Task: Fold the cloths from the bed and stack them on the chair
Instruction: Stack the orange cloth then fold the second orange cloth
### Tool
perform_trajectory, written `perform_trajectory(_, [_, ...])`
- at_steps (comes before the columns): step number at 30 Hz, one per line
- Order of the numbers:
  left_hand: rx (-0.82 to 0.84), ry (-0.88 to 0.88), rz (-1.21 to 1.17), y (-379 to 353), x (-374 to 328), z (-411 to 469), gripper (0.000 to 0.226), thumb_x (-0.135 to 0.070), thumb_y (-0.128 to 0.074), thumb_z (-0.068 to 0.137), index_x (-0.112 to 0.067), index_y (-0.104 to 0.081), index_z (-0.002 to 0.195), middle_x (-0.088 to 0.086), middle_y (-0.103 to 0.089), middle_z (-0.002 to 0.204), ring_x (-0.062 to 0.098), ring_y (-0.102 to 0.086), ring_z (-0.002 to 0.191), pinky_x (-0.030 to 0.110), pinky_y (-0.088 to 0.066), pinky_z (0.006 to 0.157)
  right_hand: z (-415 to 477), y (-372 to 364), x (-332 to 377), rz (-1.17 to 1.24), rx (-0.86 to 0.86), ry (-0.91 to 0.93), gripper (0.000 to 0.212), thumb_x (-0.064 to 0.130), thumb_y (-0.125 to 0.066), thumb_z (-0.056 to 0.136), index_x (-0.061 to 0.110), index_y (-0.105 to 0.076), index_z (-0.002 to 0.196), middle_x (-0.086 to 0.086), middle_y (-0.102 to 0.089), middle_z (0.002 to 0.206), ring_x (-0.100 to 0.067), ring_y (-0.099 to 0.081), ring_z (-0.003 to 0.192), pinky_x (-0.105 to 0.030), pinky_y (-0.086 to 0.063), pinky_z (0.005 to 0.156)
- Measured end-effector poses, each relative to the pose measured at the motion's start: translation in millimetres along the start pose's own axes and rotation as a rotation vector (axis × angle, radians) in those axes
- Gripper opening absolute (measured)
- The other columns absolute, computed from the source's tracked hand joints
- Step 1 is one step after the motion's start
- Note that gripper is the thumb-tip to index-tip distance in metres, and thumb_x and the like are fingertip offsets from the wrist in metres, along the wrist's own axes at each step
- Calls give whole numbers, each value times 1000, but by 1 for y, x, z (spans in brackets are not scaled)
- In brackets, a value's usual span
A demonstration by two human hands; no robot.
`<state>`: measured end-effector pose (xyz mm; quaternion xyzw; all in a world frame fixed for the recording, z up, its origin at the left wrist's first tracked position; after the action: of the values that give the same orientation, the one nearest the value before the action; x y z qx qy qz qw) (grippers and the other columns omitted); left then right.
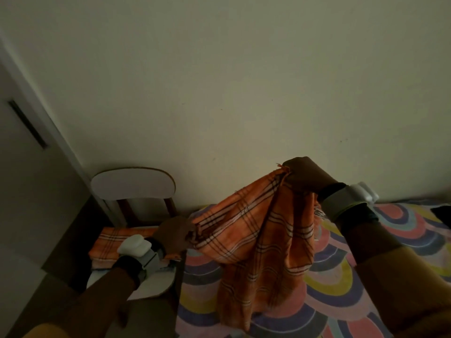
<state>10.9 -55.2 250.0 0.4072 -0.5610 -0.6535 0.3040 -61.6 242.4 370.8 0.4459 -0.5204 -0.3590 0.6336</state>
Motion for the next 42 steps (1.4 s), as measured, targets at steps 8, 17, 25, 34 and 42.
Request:
perform_trajectory(8, [236,133,60,-31,48,-27,55,-62,-48,79,-21,-58,115,5,-66,111,24,-63,100,32,-49,84,-6,-2,-16,57,-17,-107,13,-1,-50,75,1,-62,80,-10,-60,80,-30,-58,81,-39,-51,71])
perform_trajectory(17, [34,342,-167,-17,81,-33,45,-53,-56,73,-10,-65,85,8,-65,85,19,-62,81,31,-43,67,3,3,-5,49,-47,-52,10,2,-53,77,2,-62,81,-12,-62,82,-28,-58,81,-38,-50,72])
perform_trajectory(25, [-27,272,-393,6,69,-23,47,-24,-71,73,-7,-61,116,9,-61,119,19,-53,112,23,-34,91,4,0,-7,22,-70,-101,18,2,-54,81,0,-64,95,-14,-61,95,-31,-57,94,-34,-47,76])
perform_trajectory(34, [-161,559,-670,5,94,-54,26,-20,-79,70,-8,-57,62,-2,-56,59,13,-50,63,24,-38,57,-2,1,-17,15,-90,-171,21,10,-53,86,-2,-65,99,-21,-64,106,-35,-57,99,-38,-48,84])
perform_trajectory(42, [-299,425,-603,57,97,-42,29,3,-72,73,-13,-49,68,4,-54,67,17,-53,65,29,-42,64,8,10,-15,88,-23,-187,21,11,-58,85,-3,-66,99,-21,-65,103,-33,-59,95,-37,-48,81])
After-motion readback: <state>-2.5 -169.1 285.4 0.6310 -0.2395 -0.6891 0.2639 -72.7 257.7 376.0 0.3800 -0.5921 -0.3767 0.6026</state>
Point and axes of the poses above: each hand's wrist, its own z-axis towards the middle knuckle, its own y-axis out of the back of the hand, x = y × z, the point moved 8 cm from there along z, towards the middle knuckle
